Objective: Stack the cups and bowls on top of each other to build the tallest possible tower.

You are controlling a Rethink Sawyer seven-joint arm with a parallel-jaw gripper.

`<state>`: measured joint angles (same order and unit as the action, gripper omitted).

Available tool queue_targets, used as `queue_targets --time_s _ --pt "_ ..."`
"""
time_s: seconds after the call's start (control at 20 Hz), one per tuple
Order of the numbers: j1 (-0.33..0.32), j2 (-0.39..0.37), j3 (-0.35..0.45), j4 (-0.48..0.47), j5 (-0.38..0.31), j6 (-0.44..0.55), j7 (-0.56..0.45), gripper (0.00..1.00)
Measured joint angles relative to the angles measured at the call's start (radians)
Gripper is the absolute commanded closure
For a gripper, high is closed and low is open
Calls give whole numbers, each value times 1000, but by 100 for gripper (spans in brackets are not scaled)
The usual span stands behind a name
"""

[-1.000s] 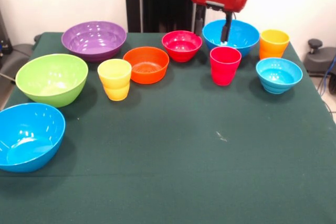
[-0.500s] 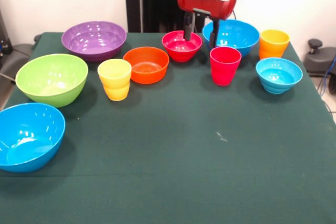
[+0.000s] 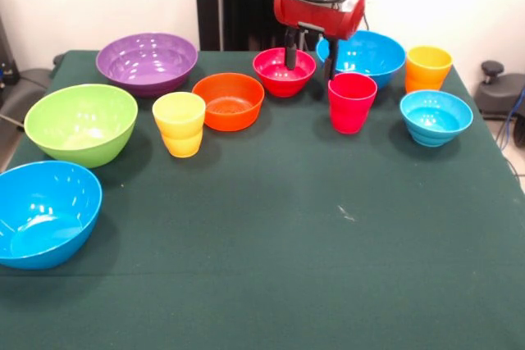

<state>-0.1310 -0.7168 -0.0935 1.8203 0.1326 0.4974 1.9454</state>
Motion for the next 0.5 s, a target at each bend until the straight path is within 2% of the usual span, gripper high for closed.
queue_targets --time_s 0.5 --pt "-43 12 30 0 -17 0 0 0"
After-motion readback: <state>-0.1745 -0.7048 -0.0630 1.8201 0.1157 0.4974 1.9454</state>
